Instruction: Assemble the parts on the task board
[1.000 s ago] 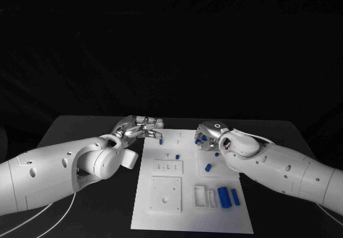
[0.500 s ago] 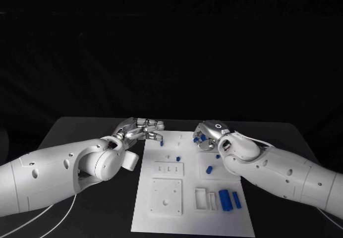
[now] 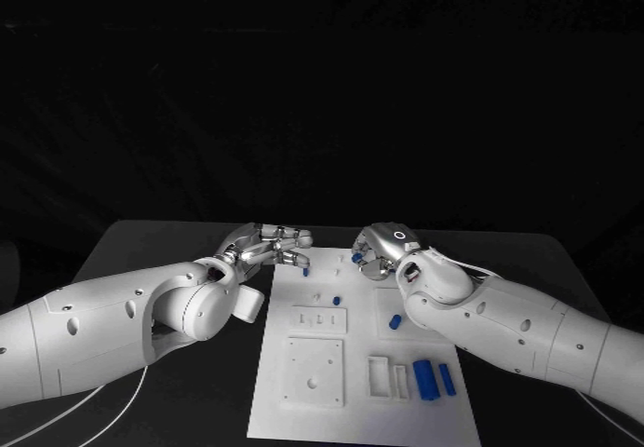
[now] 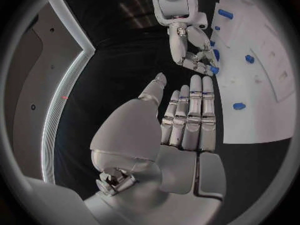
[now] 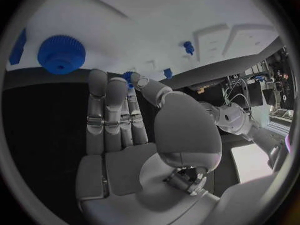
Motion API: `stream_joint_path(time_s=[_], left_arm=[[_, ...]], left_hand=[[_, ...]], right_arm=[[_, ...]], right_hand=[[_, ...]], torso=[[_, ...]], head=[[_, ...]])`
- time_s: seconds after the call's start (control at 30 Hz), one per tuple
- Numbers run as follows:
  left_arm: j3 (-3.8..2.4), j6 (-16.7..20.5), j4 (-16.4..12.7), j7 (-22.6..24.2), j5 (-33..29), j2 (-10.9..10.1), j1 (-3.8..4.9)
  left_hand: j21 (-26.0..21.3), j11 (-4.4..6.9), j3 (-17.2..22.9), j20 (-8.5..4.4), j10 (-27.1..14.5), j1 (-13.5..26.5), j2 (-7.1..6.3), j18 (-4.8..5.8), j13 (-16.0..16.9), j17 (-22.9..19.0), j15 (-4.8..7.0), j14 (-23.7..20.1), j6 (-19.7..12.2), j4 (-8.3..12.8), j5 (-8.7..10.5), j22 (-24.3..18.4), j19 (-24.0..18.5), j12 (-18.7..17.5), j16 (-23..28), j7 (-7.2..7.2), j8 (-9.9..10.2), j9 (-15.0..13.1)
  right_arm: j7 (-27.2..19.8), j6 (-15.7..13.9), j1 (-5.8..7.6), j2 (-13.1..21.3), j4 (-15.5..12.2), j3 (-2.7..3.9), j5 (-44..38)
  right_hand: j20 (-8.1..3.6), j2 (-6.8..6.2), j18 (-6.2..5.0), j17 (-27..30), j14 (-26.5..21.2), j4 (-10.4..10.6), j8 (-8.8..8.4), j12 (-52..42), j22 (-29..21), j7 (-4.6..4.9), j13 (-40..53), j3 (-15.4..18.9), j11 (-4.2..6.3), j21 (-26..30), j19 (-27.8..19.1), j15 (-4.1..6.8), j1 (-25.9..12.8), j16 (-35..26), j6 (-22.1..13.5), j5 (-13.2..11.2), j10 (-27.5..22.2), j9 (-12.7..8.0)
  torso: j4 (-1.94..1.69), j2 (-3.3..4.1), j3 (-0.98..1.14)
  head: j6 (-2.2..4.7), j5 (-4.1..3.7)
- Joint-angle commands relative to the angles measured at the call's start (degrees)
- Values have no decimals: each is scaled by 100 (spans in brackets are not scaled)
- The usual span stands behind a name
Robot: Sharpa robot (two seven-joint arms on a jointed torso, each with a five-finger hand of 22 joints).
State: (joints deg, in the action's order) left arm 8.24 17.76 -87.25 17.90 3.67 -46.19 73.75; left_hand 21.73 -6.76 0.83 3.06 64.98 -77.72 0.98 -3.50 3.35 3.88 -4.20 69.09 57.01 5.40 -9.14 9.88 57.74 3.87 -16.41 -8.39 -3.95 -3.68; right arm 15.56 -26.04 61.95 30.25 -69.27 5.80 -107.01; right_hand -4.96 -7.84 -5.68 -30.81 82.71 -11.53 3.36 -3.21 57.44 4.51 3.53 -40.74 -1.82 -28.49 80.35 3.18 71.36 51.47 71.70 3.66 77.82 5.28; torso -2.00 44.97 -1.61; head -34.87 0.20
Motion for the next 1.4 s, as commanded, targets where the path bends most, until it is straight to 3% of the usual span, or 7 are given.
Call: stream_joint_path(time_s=[0.03, 0.27, 0.5, 0.9, 1.4], left_arm=[[-6, -98, -6, 12, -2, 22, 8], [-7, -100, -27, 7, -2, 29, 15], [-7, -100, -35, 0, -2, 36, 28], [-7, -97, -69, -8, -2, 44, 64], [-7, -96, -55, -14, 2, 62, 81]], left_hand=[[33, -4, -29, -4, -26, 43, -11, 44, 6, 4, 8, -5, -5, -3, 5, -6, -42, -17, -21, -19, 24, -8], [33, -4, -29, -4, -26, 43, -11, 44, 6, 4, 8, -5, -5, -3, 5, -6, -42, -17, -21, -19, 24, -8], [43, -4, -34, -3, -29, 41, -5, 44, 6, 3, 7, -8, -3, 3, 2, -16, -47, -17, -24, -19, 25, -7], [50, -5, -38, -3, -31, 39, -2, 43, 6, 3, 7, -11, -2, 6, 0, -23, -51, -17, -25, -20, 26, -7], [50, -5, -38, -3, -31, 39, -2, 43, 6, 3, 7, -11, -2, 6, 0, -23, -51, -17, -25, -20, 26, -7]], right_arm=[[86, -79, 6, -71, 59, 4, -128], [116, -104, 20, -227, 203, 5, -159], [103, -107, 26, -346, 329, 5, -168], [63, -109, 27, -532, 570, 5, -174], [20, -66, 27, -605, 600, 4, -176]], right_hand=[[-1, 23, -40, 7, -6, -8, 35, -19, 58, -3, 32, -14, 68, 59, 39, 36, 65, 23, 49, 8, 84, -8], [0, 25, -40, 11, -3, -14, 32, -19, 126, -3, 31, -20, 67, 122, 64, 37, 62, 27, 47, 17, 84, -10], [-1, 22, -41, 14, -6, -14, 31, -19, 156, -2, 31, -23, 65, 150, 73, 38, 59, 25, 45, 24, 80, -11], [-2, 27, -41, 21, -3, -21, 32, -19, 200, -2, 30, -21, 64, 192, 89, 39, 58, 23, 41, 33, 76, -14], [-4, 32, -42, 28, -3, -31, 33, -19, 261, -2, 30, -8, 64, 250, 110, 42, 59, 23, 46, 37, 76, -17]], torso=[[-5, 11, -3], [-10, 24, -3], [8, 22, -6], [-20, 55, -16], [-13, 64, -27]], head=[[5, -5], [6, 22], [-10, 52], [9, 67], [-17, 86]])
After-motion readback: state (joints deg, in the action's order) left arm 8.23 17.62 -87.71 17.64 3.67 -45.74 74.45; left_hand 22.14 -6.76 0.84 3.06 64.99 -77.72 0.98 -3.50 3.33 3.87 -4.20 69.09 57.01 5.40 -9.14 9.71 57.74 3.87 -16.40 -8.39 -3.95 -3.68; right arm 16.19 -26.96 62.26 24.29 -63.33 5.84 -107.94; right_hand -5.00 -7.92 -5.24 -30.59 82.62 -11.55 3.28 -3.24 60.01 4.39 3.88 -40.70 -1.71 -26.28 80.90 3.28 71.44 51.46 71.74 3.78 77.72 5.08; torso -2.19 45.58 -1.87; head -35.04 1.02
